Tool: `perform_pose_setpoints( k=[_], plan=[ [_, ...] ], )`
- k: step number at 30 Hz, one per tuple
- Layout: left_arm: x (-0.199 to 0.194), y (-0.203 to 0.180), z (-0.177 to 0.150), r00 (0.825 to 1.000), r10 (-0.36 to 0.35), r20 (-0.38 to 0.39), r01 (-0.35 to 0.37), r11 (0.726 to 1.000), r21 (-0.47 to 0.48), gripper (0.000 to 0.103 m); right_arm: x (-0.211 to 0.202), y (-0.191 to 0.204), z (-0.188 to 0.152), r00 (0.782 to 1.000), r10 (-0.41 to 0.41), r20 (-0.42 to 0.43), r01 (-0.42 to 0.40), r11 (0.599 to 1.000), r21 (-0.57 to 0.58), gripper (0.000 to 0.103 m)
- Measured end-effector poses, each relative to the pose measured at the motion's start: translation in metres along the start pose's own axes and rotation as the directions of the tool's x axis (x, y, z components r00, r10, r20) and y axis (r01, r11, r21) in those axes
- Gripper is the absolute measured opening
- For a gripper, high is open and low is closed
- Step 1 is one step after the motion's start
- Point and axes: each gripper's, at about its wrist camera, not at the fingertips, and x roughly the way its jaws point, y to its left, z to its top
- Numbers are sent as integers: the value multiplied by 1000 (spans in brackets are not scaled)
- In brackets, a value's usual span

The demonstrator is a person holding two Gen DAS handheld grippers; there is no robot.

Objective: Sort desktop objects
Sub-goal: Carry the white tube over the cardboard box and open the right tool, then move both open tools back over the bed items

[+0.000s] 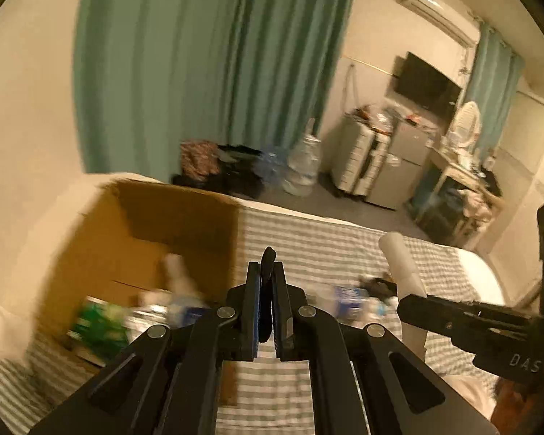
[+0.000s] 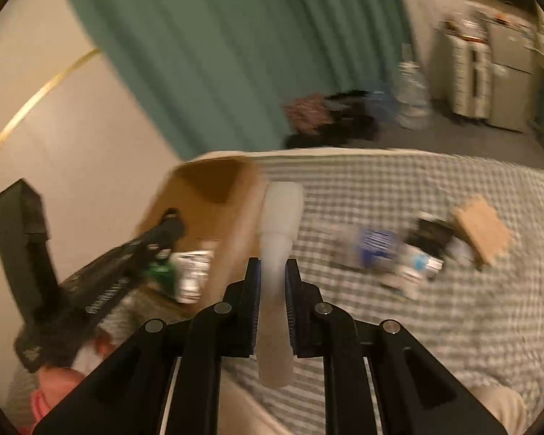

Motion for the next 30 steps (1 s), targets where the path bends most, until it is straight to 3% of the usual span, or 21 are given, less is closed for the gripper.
perform_pose_setpoints(
  k=[6,11,13,15,16,17,20,27,30],
  plan=[
    [8,69,-2,993,111,-45,-113,992,-55,6,63,63,12,995,77,-70,-82,994,-73,12],
    [25,103,-15,991,98,-96,-109,988,-111,8,111,83,15,989,74,-129,-86,992,-91,16],
    [31,107,-18,987,107,-117,-120,987,-107,23,122,85,18,989,70,-133,-82,993,-86,19],
    [35,113,-20,984,122,-131,-138,982,-127,86,127,80,22,992,69,-109,-75,996,-45,29],
    [33,113,-22,984,130,-125,-147,979,-140,92,124,74,23,992,74,-98,-77,997,-31,44],
    [31,113,-23,985,135,-107,-150,977,-152,92,121,71,24,995,75,-72,-76,997,-14,56],
    [29,110,-22,985,140,-99,-154,976,-157,93,107,63,26,998,57,-3,-57,998,-17,61],
    [19,68,-21,988,123,-93,-132,985,-107,96,58,31,28,997,-19,77,18,1000,8,62],
    [16,38,-25,993,91,-79,-98,992,-82,100,30,8,21,990,-81,111,79,997,22,67]
  ],
)
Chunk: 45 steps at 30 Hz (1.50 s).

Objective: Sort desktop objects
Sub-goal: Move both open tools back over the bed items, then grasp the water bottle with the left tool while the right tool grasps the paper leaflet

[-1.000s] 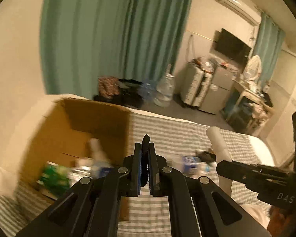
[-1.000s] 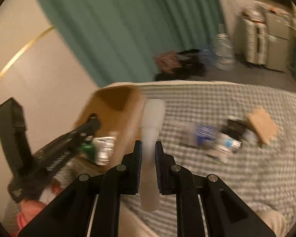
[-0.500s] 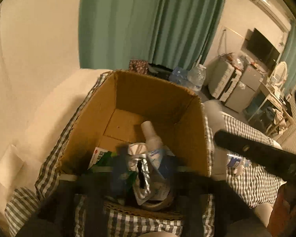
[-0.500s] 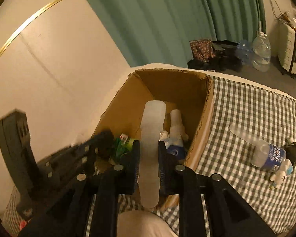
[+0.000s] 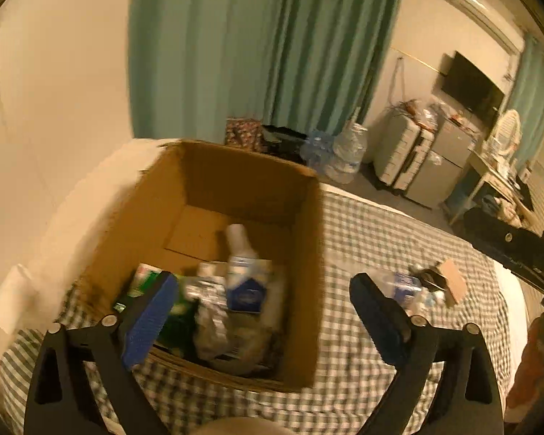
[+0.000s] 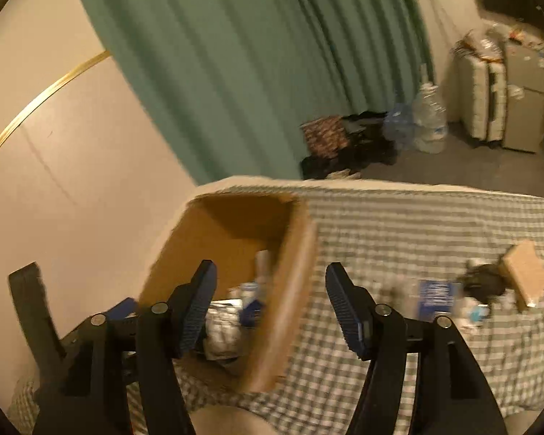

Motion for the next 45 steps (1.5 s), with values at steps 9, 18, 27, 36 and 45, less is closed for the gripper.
perform_pose_setpoints(
  k=[9,18,27,36,45],
  plan=[
    [20,-107,-39,988,-137,-69,141,988,58,103,-60,-110,-38,972,-233,20,230,968,97,90],
    [76,-181,-66,976,-124,-180,154,974,165,103,-69,-222,-71,944,-330,-27,324,905,276,90],
    [154,-206,-62,964,-120,-238,164,971,173,103,-36,-271,-85,938,-341,-60,342,887,310,90],
    [220,-201,-64,950,-107,-295,156,977,148,103,-3,-300,-73,917,-398,-40,396,888,234,90],
    [241,-186,-48,942,-151,-300,181,981,73,103,42,-310,-58,916,-400,-45,400,916,10,90]
  ],
)
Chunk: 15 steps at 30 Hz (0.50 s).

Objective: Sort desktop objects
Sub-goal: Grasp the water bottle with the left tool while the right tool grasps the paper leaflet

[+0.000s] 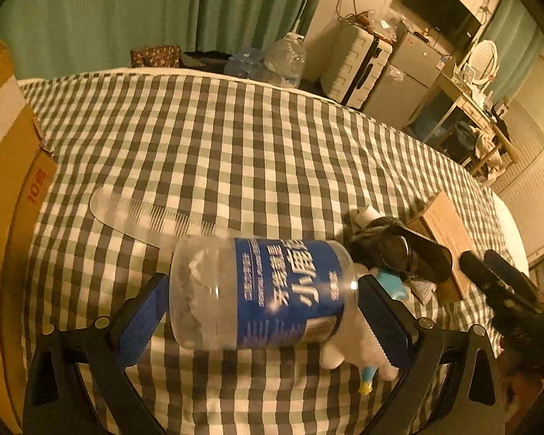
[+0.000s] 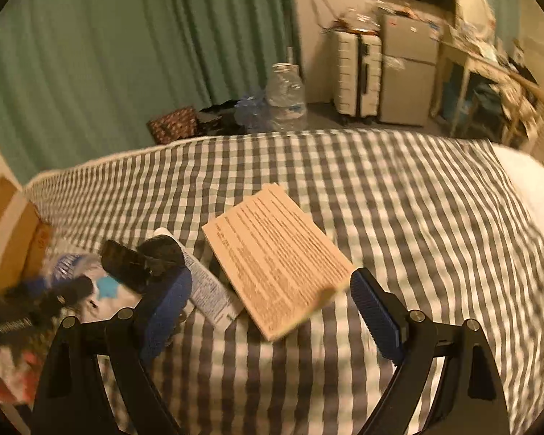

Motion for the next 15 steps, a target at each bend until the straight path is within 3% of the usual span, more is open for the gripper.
perform_pose_setpoints(
  k=[6,10,11,15],
  plan=[
    [21,-2,-4,998,36,-48,-34,999,30,103,35,12,-5,990,-138,-5,135,976,-171,90],
    [25,-4,-8,997,53,-52,-50,997,54,103,43,6,-7,992,-125,-18,121,979,-164,90],
    [25,-5,-10,997,57,-52,-53,996,75,97,43,6,-8,993,-121,-16,117,980,-159,90],
    [15,-10,-14,994,110,-30,-105,986,127,95,37,2,-10,994,-104,-19,100,986,-136,87]
  ],
)
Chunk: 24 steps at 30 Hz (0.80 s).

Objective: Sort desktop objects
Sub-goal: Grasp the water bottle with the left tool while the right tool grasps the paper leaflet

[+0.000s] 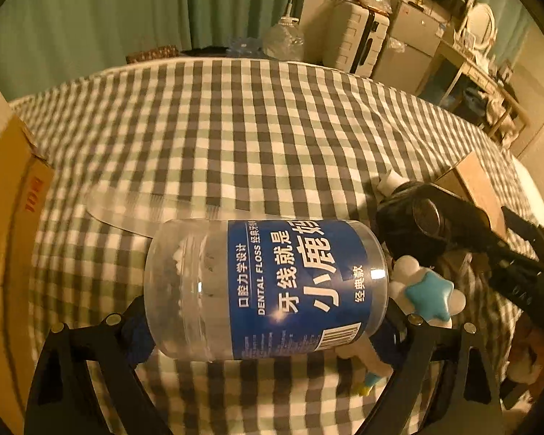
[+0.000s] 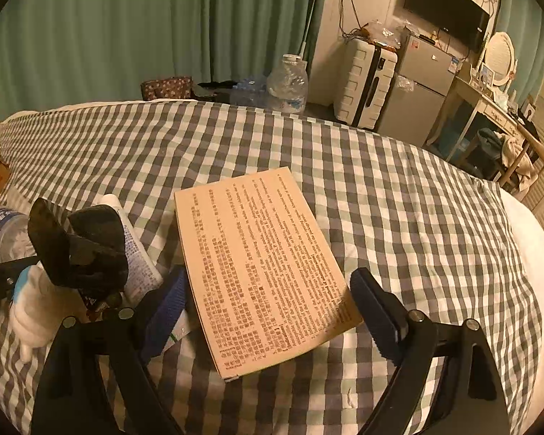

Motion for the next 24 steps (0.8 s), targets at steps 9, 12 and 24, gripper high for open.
perform_pose_setpoints(
  k=[9,12,24],
  plan=[
    [-49,11,-20,999,-8,36,9,1000,-20,91,-29,-1,-15,994,90,-56,-81,986,143,83],
    [-73,14,-21,997,-12,73,14,1000,-19,91,-54,-5,-19,989,147,-19,-138,963,231,81],
    [-144,11,-20,982,-35,185,41,999,-28,91,-111,6,-35,991,137,0,-133,958,253,66]
  ],
)
